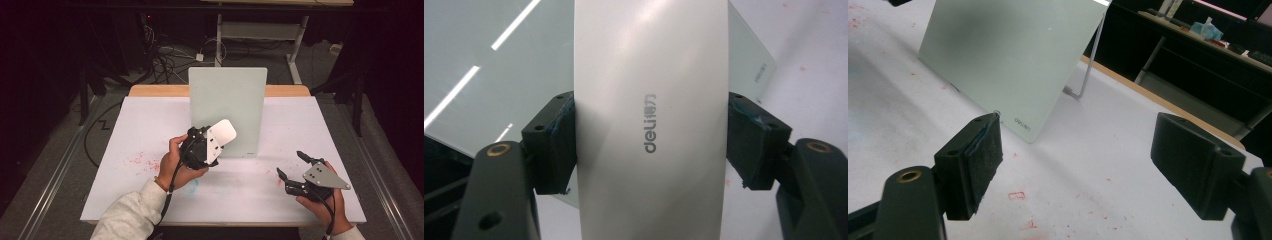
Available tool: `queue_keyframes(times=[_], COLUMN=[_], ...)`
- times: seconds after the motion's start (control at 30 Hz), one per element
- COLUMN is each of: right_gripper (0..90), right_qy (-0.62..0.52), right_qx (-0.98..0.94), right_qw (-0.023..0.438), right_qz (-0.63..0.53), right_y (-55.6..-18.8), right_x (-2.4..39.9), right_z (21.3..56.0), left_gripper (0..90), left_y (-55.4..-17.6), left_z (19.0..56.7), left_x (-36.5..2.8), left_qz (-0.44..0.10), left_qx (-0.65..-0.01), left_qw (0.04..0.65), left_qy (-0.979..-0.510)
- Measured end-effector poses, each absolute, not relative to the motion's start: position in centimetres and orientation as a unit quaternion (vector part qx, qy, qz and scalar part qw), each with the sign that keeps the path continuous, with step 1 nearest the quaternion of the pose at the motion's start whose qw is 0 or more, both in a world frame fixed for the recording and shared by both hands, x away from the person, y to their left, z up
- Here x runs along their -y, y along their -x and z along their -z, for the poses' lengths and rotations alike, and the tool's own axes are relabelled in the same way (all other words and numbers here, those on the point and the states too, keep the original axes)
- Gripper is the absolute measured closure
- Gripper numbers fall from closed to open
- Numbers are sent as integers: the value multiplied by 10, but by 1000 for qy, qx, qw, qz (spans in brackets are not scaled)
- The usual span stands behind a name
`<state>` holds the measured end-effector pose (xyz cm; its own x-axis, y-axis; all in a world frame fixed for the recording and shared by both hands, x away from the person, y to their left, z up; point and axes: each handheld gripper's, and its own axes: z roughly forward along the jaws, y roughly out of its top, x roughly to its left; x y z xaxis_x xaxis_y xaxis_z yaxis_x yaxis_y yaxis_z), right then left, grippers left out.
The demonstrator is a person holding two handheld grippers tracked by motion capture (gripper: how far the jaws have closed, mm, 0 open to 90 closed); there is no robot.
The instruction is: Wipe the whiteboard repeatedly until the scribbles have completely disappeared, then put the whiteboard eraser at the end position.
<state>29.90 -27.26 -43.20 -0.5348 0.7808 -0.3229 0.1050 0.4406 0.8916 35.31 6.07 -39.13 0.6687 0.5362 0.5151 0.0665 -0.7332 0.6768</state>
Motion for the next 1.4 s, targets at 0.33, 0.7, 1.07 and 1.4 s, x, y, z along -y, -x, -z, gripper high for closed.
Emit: queue_keyframes(times=[0.33, 0.7, 1.07, 1.4], right_gripper=[210, 210, 209, 208], right_qy=[-290, -282, -275, -272], right_qx=[-760, -768, -775, -778], right_qw=[380, 374, 368, 367], right_qz=[-441, -437, -433, -432], right_y=[-299, -297, -297, -296], right_x=[271, 269, 265, 264], right_z=[432, 434, 437, 437], left_gripper=[290, 290, 287, 212], left_y=[-339, -328, -328, -326], left_z=[401, 426, 442, 432], left_x=[-57, -38, -26, -34], left_qz=[-260, -185, -152, -158], left_qx=[-90, -27, 5, -20], left_qw=[281, 230, 211, 281], left_qy=[-920, -955, -966, -946])
